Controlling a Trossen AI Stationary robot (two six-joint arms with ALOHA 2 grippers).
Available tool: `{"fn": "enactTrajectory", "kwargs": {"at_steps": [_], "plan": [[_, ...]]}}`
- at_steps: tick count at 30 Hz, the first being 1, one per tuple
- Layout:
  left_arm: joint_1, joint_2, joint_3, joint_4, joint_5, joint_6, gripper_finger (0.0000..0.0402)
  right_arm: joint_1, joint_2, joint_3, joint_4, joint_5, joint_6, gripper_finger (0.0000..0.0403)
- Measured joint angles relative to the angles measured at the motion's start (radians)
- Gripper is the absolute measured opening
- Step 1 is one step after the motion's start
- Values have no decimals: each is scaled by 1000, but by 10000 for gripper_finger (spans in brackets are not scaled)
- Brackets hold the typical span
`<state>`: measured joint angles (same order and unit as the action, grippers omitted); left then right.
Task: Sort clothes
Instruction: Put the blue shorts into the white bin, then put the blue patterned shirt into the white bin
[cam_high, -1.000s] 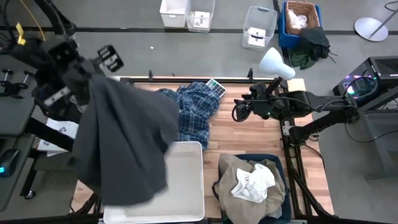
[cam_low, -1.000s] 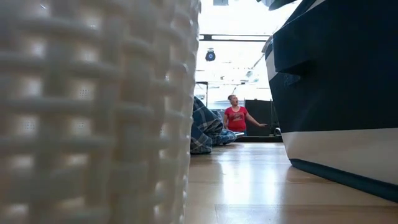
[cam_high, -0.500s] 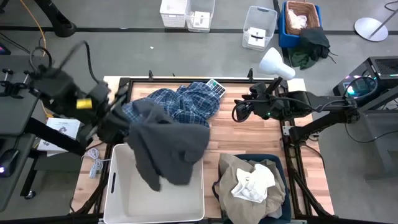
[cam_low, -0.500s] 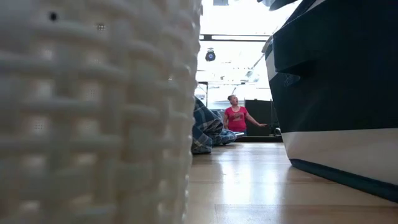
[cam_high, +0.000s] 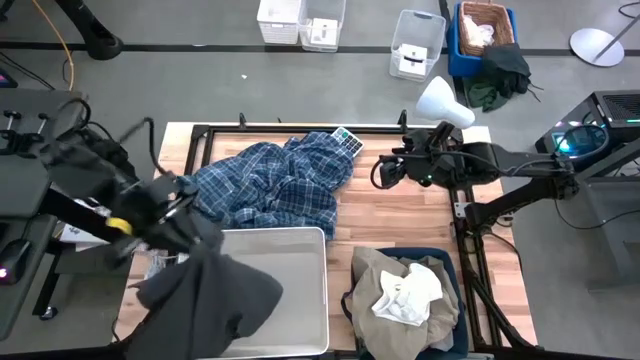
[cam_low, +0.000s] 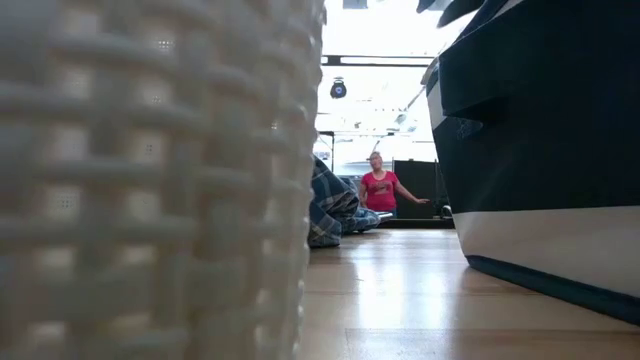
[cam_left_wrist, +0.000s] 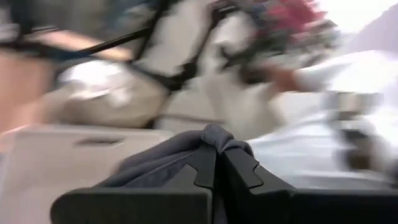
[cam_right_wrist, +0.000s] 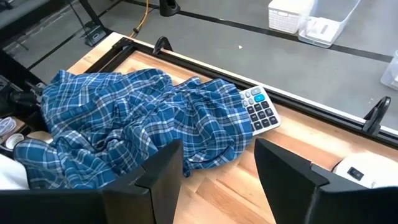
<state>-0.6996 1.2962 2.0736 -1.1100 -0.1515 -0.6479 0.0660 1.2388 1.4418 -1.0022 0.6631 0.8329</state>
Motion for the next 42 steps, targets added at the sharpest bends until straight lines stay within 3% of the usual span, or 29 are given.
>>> {"fn": "enactTrajectory", "kwargs": {"at_steps": [4, 8, 11, 17, 22, 27, 34, 38, 42], "plan": [[26, 39, 1, -176, -128, 10, 0, -3, 0, 0, 1, -10, -1, 195], [87, 84, -1, -180, -119, 137, 0, -3, 0, 0, 1, -12, 0, 195], [149, 116, 0, -156, -10, 229, 0, -3, 0, 0, 2, -13, 0, 195], [267, 176, -1, -149, 279, 263, 0, -3, 0, 0, 3, -27, -3, 195], [274, 190, -1, -148, 366, 151, 1, -3, 0, 0, -3, -44, -40, 195], [253, 189, -1, -149, 369, 32, 24, -3, 0, 0, -3, -61, -48, 195], [253, 188, 0, -155, 365, -24, 108, -3, 0, 0, -3, -77, -48, 195], [323, 188, 1, -213, 277, 79, 154, -3, 0, 0, -3, -77, -48, 195], [481, 202, 2, -357, 101, 269, 183, -3, 0, 0, -3, -95, -48, 195]]}}
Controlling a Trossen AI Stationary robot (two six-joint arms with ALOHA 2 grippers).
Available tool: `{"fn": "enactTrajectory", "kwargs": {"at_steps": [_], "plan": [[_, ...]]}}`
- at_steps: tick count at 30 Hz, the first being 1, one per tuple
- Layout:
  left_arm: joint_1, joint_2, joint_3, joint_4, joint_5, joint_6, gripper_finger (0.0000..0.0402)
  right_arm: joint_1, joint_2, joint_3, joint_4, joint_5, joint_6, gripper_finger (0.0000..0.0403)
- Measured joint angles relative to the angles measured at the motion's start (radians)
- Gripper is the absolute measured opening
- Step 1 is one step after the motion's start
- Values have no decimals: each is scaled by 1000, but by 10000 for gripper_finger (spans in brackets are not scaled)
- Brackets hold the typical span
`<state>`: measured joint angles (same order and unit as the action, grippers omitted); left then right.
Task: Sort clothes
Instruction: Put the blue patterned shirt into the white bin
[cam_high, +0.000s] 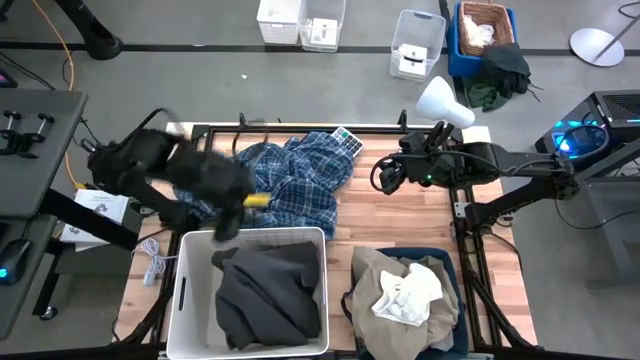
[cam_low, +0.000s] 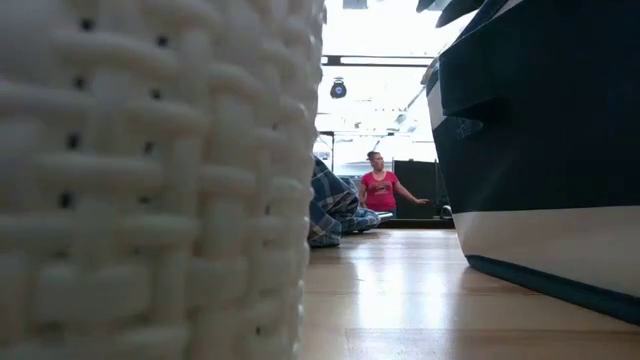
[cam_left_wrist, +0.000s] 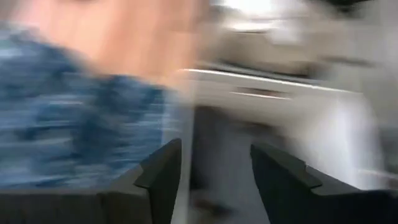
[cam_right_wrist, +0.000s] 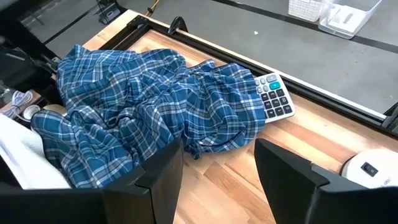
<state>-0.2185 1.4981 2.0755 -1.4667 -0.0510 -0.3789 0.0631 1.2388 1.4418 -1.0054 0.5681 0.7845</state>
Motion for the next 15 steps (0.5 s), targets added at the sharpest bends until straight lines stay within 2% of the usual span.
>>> {"fn": "enactTrajectory", "kwargs": {"at_steps": [3, 8, 11, 15], "plan": [[188, 60, 1, -32, -99, 137, 195, 0, 0, 0, 0, -3, 3, 195], [448, 234, -1, -29, -69, 224, 202, 0, 0, 0, 0, -4, 26, 195], [527, 354, -1, -54, -50, 225, 203, 0, 0, 0, 0, -4, 27, 195], [548, 490, -3, -75, 31, 226, 203, 0, 0, 0, 0, -2, 22, 195]]}}
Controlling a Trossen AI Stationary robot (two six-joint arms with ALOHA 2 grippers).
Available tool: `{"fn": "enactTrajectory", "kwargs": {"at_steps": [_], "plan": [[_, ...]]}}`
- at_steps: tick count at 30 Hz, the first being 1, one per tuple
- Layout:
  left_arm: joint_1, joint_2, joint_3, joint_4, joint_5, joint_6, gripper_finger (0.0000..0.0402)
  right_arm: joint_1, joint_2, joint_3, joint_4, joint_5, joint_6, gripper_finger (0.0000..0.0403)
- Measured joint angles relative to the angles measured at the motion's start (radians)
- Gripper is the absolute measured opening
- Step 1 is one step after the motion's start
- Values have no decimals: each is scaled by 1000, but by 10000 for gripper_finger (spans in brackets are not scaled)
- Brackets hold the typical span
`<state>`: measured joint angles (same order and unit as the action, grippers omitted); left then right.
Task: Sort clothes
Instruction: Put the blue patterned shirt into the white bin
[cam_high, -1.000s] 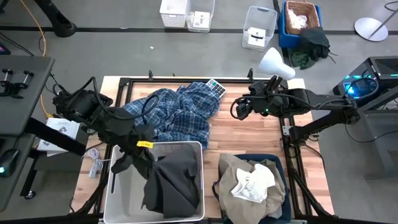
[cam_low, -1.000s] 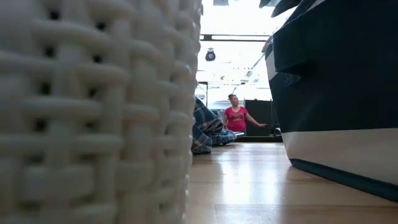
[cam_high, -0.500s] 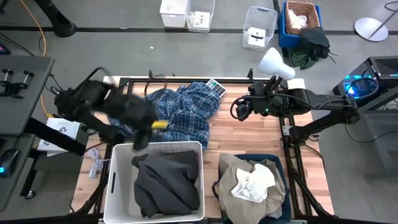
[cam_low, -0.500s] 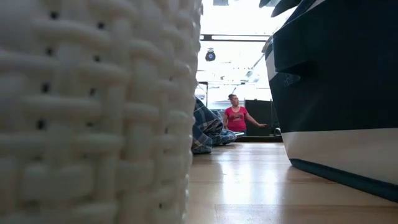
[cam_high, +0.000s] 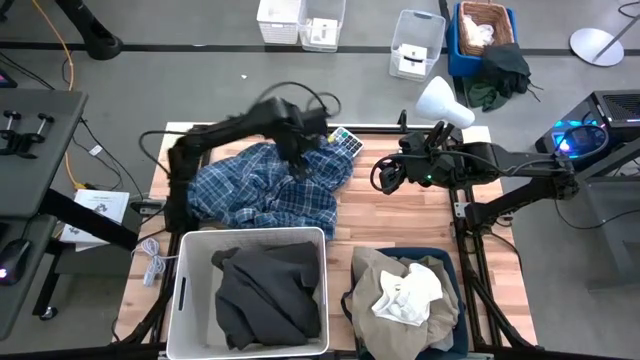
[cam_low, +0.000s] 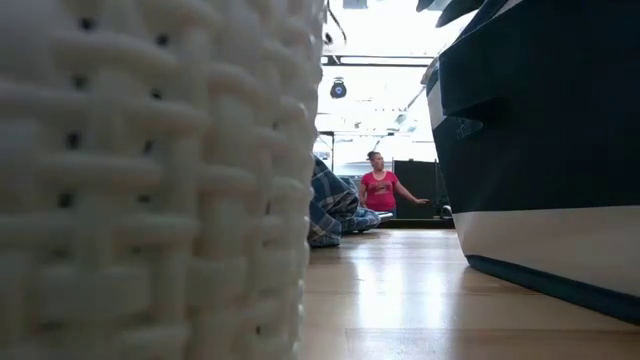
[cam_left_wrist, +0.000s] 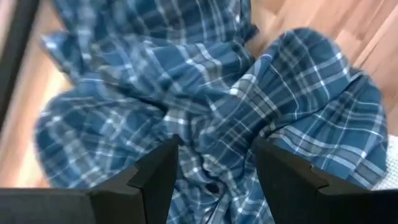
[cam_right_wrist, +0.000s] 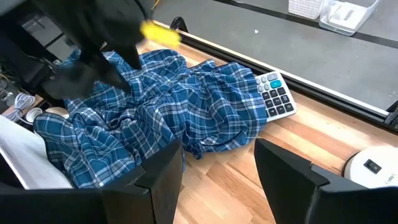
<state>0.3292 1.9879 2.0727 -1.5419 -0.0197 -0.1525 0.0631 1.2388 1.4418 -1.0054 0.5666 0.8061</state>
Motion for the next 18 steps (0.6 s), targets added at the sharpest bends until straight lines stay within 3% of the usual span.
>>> {"fn": "enactTrajectory", "kwargs": {"at_steps": [10, 18], "plan": [[-40, 98, -5, 115, -5, -80, 203, 0, 0, 0, 0, 5, -3, 195], [-42, 87, -165, 151, -66, -135, 203, 0, 0, 0, -2, 5, -3, 195]]}}
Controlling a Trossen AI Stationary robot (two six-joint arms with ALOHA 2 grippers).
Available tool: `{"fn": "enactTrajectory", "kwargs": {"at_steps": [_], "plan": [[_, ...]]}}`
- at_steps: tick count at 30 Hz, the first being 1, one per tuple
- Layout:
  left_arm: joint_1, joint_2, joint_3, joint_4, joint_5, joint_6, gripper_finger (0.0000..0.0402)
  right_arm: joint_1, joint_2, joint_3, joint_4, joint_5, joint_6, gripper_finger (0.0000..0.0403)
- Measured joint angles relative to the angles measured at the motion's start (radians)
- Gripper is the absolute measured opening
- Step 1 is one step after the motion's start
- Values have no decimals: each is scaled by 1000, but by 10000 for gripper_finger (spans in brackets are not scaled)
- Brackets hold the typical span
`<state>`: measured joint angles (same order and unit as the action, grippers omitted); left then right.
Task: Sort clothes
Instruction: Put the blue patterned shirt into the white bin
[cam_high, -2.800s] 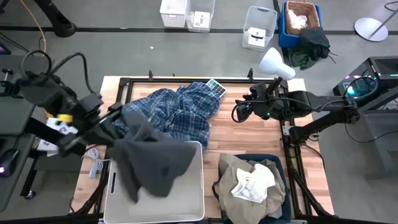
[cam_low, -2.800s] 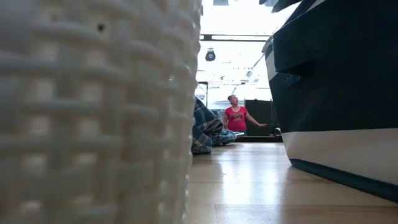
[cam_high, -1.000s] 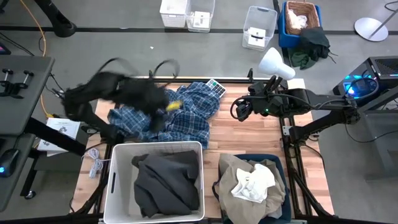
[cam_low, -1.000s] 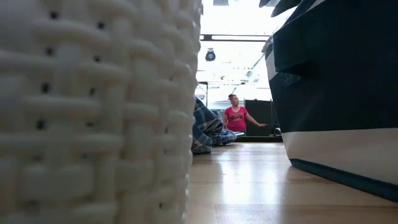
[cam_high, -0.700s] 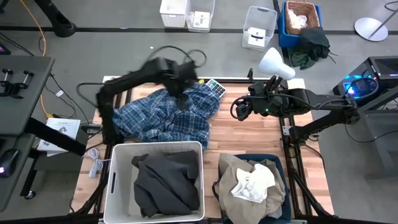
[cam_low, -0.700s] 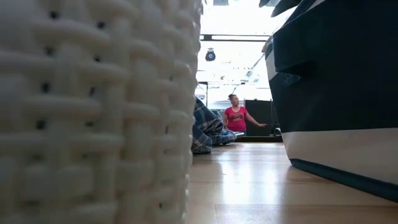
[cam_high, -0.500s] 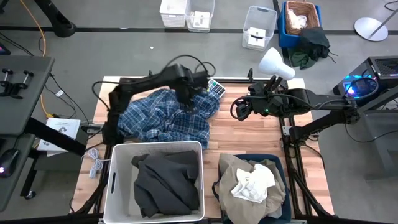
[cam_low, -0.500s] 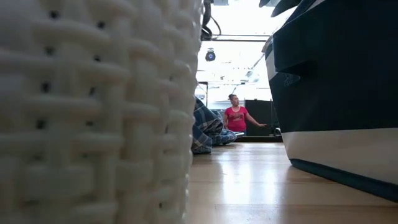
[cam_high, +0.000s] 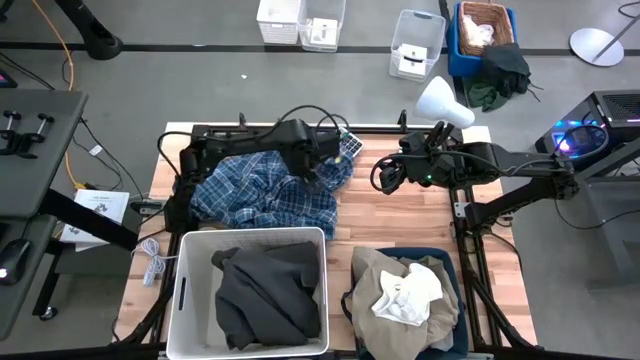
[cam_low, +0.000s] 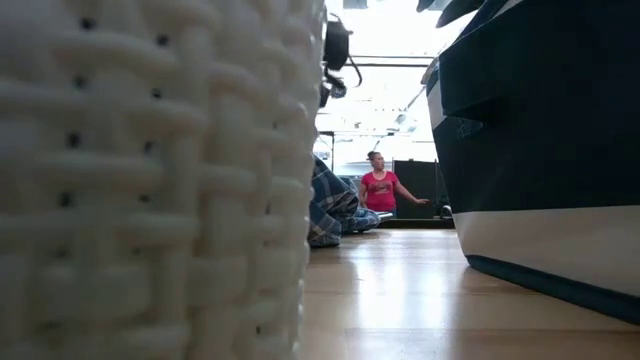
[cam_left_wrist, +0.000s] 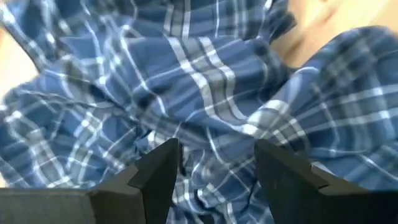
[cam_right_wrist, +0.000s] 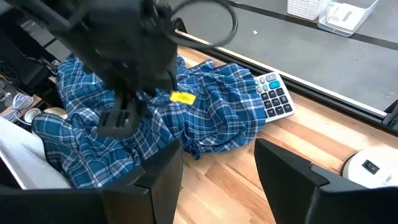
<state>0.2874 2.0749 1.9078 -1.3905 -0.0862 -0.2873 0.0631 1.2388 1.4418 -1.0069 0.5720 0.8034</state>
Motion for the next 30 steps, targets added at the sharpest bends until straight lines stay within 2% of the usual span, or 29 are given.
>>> {"fn": "enactTrajectory", "kwargs": {"at_steps": [8, 13, 16, 18, 20, 21, 25, 30], "plan": [[14, 0, -204, 191, 53, -33, 203, 0, 0, 0, -2, 0, 0, 195], [30, 0, -324, 303, 86, 1, 194, 0, 0, 0, -1, 0, 1, 195], [34, 0, -379, 344, 118, 19, 155, 0, 0, 0, 1, 0, 2, 195], [34, 0, -405, 356, 144, 19, 104, 0, 0, 0, 2, 0, 3, 195], [34, 0, -419, 358, 165, 26, 37, 0, 0, 0, 2, 0, 6, 195], [34, 0, -421, 358, 167, 27, 20, 0, 0, 0, 2, 0, 7, 195], [34, -57, -411, 340, 168, 57, 6, 0, 0, 0, 2, 0, 7, 195], [54, -286, -340, 348, 162, 56, 2, 0, 0, 0, 2, 12, 8, 195]]}}
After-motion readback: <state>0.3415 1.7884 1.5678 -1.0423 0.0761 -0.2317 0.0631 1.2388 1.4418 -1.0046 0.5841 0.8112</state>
